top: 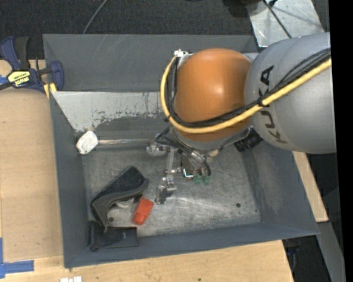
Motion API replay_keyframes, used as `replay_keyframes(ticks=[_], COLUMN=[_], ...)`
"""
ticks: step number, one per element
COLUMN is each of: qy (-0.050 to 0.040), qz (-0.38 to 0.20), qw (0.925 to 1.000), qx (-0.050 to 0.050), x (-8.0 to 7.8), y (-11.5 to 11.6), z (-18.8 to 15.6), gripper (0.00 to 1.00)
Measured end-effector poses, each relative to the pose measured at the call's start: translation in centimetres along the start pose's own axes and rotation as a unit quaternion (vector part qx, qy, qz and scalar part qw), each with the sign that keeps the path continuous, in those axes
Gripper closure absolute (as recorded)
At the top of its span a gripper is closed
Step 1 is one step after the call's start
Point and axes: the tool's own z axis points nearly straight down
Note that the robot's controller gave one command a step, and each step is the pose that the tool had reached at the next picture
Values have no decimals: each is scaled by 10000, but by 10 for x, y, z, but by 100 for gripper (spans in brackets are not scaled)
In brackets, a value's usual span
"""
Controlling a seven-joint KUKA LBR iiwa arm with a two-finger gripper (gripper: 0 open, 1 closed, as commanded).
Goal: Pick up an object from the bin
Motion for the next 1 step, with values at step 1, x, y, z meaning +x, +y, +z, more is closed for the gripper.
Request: replay_keyframes(ticks=[1], qy=[8], qz=[-499], qw=[9988], qx=[2], x=[-51], y=[50], z=[123], gripper=[0])
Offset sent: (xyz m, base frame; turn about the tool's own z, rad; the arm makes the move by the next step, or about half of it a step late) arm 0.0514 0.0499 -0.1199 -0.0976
